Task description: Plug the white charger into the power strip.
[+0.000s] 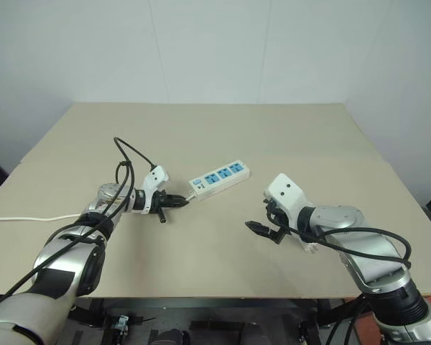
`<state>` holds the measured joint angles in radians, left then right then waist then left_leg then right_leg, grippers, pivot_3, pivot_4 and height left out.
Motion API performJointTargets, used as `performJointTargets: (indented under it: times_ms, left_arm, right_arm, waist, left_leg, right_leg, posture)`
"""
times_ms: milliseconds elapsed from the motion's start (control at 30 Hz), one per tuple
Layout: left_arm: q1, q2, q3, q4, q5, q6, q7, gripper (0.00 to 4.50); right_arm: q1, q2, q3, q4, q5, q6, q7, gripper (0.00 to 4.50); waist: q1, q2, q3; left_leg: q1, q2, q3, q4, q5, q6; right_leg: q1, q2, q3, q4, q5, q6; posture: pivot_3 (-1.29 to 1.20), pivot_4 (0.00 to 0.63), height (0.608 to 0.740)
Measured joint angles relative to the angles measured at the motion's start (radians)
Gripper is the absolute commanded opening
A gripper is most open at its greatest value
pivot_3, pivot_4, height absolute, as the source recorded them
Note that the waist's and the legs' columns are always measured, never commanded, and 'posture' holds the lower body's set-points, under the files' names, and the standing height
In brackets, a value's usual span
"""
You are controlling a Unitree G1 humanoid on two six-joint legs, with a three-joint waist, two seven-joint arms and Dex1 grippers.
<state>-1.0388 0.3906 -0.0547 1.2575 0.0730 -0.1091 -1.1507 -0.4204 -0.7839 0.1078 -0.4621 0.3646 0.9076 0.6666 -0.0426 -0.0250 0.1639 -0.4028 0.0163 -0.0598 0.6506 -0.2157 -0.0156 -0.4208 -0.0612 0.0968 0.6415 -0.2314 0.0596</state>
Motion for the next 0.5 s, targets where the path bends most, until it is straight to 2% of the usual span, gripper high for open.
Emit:
performJointTargets:
  times_ms: [133, 233, 367, 500]
  left_arm:
    - [0.047, 0.01, 0.016, -0.049, -0.026, -0.029, -0.063, 0.01]
    - [0.126, 0.062, 0.036, -0.152, -0.074, -0.005, -0.157, 0.01]
    - [0.273, 0.163, 0.047, -0.397, -0.135, 0.093, -0.234, 0.01]
    - [0.449, 0.242, 0.072, -0.66, -0.196, 0.192, -0.243, 0.01]
  right_arm:
    - [0.0, 0.0, 0.0, -0.001, 0.001, 0.0, 0.004, 4.5]
    - [0.01, -0.001, 0.0, -0.008, 0.004, 0.0, 0.009, 4.5]
    - [0.017, 0.003, 0.003, -0.01, 0.005, 0.0, 0.009, 4.5]
    - [0.011, 0.012, 0.027, -0.004, 0.002, -0.003, 0.015, 4.5]
  waist:
    - [0.0, 0.0, 0.0]
    - [-0.007, 0.0, 0.0]
    - [-0.013, 0.0, 0.0]
    - [-0.013, 0.0, 0.0]
  left_leg:
    - [0.0, 0.0, 0.0, 0.0, 0.0, 0.0]
    - [0.0, 0.001, 0.0, -0.001, 0.0, 0.0]
    - [0.0, 0.001, 0.0, -0.001, 0.0, 0.0]
    - [0.0, 0.002, 0.0, -0.001, 0.0, 0.0]
  right_leg:
    - [0.0, 0.0, 0.0, 0.0, 0.0, 0.0]
    - [-0.001, 0.001, 0.0, 0.0, 0.0, 0.0]
    - [-0.001, 0.0, 0.0, 0.001, 0.0, 0.0]
    - [-0.001, 0.0, 0.0, 0.001, 0.0, -0.001]
  posture:
    - [0.0, 0.15, 0.74]
    - [0.0, 0.15, 0.74]
    - [0.0, 0.15, 0.74]
    - [0.0, 0.15, 0.74]
